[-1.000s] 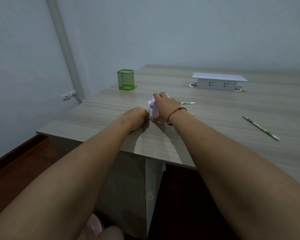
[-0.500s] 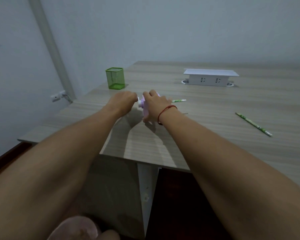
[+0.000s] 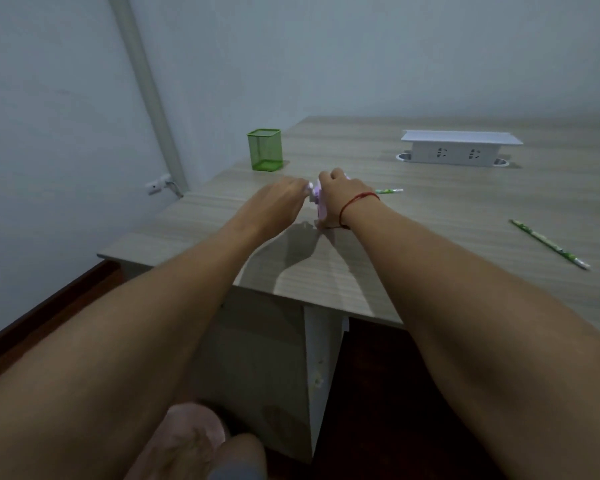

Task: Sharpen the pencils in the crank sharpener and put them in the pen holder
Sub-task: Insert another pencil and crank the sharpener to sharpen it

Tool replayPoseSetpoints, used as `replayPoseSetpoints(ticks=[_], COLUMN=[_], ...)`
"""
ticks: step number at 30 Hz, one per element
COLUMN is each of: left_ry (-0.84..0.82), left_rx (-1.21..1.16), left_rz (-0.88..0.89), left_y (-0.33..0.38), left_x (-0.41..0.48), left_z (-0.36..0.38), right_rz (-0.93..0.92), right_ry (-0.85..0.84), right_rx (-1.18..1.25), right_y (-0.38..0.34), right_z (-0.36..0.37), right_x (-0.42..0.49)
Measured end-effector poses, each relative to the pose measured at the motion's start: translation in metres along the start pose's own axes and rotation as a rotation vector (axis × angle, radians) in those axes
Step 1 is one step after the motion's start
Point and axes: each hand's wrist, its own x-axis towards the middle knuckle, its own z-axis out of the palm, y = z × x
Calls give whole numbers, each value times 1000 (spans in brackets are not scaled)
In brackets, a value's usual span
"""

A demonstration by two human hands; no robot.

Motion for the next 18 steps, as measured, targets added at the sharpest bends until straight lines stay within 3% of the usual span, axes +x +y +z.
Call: replayPoseSetpoints(ticks=[6, 13, 18], left_ry=[-81, -318, -407], left_rx=[-11, -84, -85], left_rz=[20, -204, -265], left_y=[6, 9, -5], left_x=[-10, -11, 8], left_z=[0, 29, 34], right_rz=[-13, -40, -45], right_ry=[67, 105, 180], right_rx=[25, 37, 64], right_y=[4, 6, 8], right_z=[9, 12, 20], right_x=[2, 1, 2])
